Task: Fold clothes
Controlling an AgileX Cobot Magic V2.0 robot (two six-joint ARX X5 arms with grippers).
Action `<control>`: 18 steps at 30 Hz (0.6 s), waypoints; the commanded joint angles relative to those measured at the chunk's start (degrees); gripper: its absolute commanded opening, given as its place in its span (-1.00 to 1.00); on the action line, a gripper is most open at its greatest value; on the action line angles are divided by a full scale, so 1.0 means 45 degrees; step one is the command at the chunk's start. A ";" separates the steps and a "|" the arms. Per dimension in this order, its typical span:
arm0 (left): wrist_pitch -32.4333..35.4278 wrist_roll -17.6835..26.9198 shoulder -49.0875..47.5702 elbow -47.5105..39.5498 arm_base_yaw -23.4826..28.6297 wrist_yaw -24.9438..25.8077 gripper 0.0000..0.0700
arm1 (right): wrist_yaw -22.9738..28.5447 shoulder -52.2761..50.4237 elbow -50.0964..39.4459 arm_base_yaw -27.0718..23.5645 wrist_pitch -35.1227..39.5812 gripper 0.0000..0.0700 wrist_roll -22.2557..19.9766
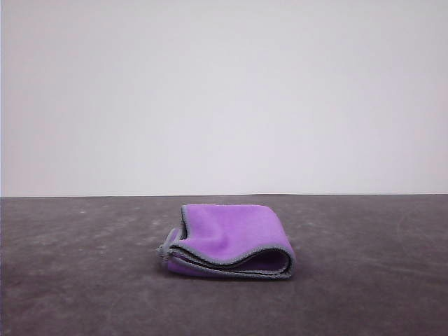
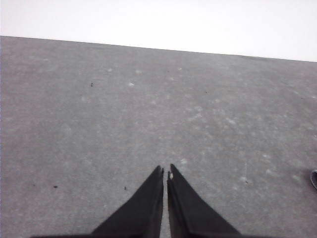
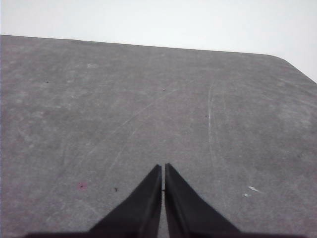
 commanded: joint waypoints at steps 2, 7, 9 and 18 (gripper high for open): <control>-0.0119 -0.0034 -0.0003 -0.0219 0.0000 -0.0034 -1.00 | 0.0015 -0.0010 -0.0058 -0.0029 0.0054 -0.98 0.0123; -0.0115 -0.0031 -0.0006 -0.0219 0.0000 -0.0034 -1.00 | 0.0015 -0.0010 -0.0057 -0.0029 0.0269 -0.98 0.0128; -0.0115 -0.0034 -0.0006 -0.0219 0.0000 -0.0034 -1.00 | 0.0015 -0.0010 -0.0053 -0.0029 0.0269 -0.98 0.0123; -0.0115 -0.0034 -0.0006 -0.0219 0.0000 -0.0034 -1.00 | 0.0015 -0.0010 -0.0053 -0.0029 0.0269 -0.98 0.0123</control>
